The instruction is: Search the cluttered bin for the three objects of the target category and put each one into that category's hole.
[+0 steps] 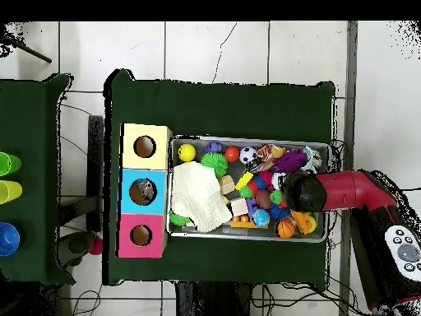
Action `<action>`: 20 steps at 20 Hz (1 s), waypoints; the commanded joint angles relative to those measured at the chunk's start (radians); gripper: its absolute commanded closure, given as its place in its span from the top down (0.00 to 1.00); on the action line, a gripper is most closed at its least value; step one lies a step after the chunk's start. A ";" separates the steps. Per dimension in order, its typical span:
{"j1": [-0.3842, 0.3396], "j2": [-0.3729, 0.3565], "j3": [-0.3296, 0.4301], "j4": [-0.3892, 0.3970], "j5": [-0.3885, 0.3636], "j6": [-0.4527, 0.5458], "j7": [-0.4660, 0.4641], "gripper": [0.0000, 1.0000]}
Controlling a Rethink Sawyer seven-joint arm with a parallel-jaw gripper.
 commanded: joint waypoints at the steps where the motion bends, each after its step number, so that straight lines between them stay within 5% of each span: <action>1: 0.019 0.043 -0.026 -0.013 -0.018 0.072 -0.108 1.00; 20: 0.040 0.195 -0.060 -0.067 -0.073 -0.109 -0.007 1.00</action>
